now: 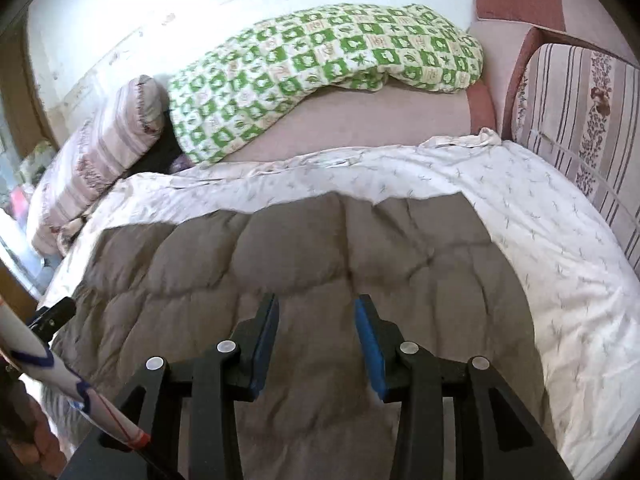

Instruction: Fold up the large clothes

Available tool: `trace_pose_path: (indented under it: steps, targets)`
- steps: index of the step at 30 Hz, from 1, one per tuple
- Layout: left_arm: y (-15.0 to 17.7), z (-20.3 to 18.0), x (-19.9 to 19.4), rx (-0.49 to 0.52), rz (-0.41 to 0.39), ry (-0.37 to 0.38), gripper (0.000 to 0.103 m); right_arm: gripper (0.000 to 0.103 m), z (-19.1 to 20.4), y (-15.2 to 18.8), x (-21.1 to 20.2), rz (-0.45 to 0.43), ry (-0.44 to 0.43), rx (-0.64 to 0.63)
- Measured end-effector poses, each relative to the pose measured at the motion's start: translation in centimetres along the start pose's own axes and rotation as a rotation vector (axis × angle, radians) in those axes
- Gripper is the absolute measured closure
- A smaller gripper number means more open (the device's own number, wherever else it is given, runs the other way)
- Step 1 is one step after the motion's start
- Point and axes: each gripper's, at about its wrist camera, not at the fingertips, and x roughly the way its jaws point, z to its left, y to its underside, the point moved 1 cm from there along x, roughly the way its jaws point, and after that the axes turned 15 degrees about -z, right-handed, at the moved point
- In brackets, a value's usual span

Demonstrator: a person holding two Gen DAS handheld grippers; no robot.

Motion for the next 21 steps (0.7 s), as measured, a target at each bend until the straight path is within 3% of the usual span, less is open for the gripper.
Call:
trace_pose_path:
  steps: [5, 7, 12, 17, 21]
  targets:
    - [0.5, -0.5, 5.6, -0.002, 0.098, -0.025, 0.021, 0.06, -0.9, -0.2, 6.0, 0.1, 0.047, 0.02]
    - [1.3, -0.4, 7.3, -0.01, 0.131, -0.02, 0.021, 0.054, -1.3, 0.5, 7.2, 0.129, 0.053, 0.027]
    - [1.9, -0.9, 8.8, 0.017, 0.131, -0.009, 0.018, 0.05, -1.7, 0.9, 9.1, 0.168, 0.052, 0.042]
    - [2.0, -0.9, 8.8, 0.01, 0.125, -0.006, 0.017, 0.05, -1.9, 1.0, 9.1, 0.158, 0.044, 0.051]
    - [1.6, -0.6, 7.2, -0.008, 0.081, 0.002, 0.017, 0.049, -1.2, 0.1, 6.9, 0.087, 0.067, 0.025]
